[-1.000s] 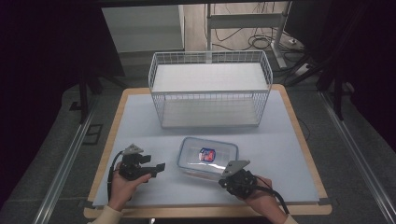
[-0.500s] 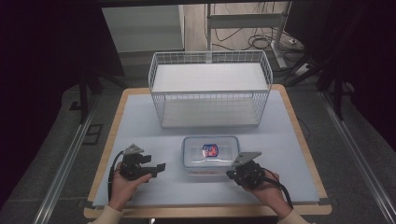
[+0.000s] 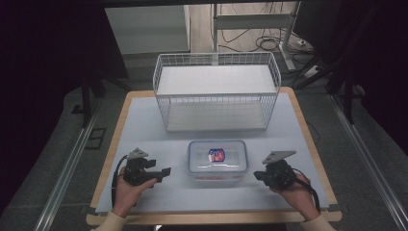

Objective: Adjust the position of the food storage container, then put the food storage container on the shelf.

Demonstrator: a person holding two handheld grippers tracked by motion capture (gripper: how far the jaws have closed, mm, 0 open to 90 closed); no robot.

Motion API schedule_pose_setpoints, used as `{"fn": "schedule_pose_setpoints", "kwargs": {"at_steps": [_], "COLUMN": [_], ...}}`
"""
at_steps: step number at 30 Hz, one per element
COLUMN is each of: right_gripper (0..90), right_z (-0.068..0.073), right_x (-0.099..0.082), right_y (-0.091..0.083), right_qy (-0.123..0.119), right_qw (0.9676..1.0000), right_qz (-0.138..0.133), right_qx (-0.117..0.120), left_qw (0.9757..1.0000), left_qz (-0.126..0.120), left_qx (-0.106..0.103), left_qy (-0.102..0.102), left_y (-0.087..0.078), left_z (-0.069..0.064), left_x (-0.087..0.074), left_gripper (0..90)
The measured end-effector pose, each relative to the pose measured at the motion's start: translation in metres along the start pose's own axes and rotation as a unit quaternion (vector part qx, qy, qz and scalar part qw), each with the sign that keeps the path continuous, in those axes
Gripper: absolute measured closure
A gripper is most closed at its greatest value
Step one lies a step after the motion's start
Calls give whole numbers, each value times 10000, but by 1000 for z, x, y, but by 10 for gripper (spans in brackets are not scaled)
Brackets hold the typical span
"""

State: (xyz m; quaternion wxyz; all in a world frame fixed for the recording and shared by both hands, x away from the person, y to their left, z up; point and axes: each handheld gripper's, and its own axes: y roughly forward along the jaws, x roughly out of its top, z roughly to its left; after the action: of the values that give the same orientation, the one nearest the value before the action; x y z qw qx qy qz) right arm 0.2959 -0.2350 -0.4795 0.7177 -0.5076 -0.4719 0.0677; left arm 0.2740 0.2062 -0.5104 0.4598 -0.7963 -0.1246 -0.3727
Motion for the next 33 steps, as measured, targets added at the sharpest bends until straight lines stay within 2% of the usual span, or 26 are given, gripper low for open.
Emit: {"fn": "schedule_pose_setpoints", "kwargs": {"at_steps": [1,2,5,11,12,13,14,15,17,18,19,20,21,24,25,26,28,29,33], "right_gripper": [898,898,898,896,866,799,799,647,485,485,405,405,332,300,236,236,192,173,146], "right_z": [-10,-14,-23,-31,-32,-33,-33,-36,-39,-39,-44,-44,-49,-49,-47,-47,-45,-45,-44], "right_x": [-1,-3,-6,-9,-10,-10,-10,-10,-11,-11,-11,-11,-11,-9,-6,-6,-1,3,16], "right_y": [-4,-6,-10,-10,-11,-12,-12,-14,-16,-16,-16,-16,-16,-17,-18,-18,-18,-18,-16], "right_qy": [123,171,247,354,352,352,352,408,547,547,789,789,970,1014,958,958,949,983,1078], "right_qw": [9999,9997,9993,9990,9990,9990,9990,9984,9975,9975,9955,9955,9935,9930,9933,9933,9934,9923,9899], "right_qz": [-32,-83,-147,-151,-178,-210,-210,-304,-421,-421,-529,-529,-577,-600,-628,-628,-598,-673,-768], "right_qx": [-81,-143,-232,-211,-191,-195,-195,-245,-153,-153,-8,-8,153,122,148,148,251,349,500], "left_qw": [10000,10000,10000,10000,10000,10000,10000,9999,9998,9998,9999,9999,9997,9996,9995,9995,9995,9993,9989], "left_qz": [-1,-1,14,-32,-38,-41,-41,-78,-106,-106,-134,-134,-145,-124,-121,-121,-117,-72,39], "left_qx": [-4,-4,7,27,13,21,21,126,142,142,72,72,-36,-107,-161,-161,-199,-258,-333], "left_qy": [12,12,2,-5,-4,4,4,40,34,34,-69,-69,-203,-226,-224,-224,-235,-249,-313], "left_y": [0,0,1,-1,-1,-1,-1,-2,-3,-3,-4,-4,-3,-2,-1,-1,-1,0,4], "left_z": [-1,-1,-1,-3,-3,-4,-4,-6,-8,-8,-7,-7,-7,-8,-10,-10,-12,-15,-17], "left_x": [1,1,3,4,5,5,5,7,8,8,10,10,12,16,21,21,26,30,35], "left_gripper": [229,229,229,230,229,228,224,221,203,195,186,178,172,173,178,178,178,180,183]}}
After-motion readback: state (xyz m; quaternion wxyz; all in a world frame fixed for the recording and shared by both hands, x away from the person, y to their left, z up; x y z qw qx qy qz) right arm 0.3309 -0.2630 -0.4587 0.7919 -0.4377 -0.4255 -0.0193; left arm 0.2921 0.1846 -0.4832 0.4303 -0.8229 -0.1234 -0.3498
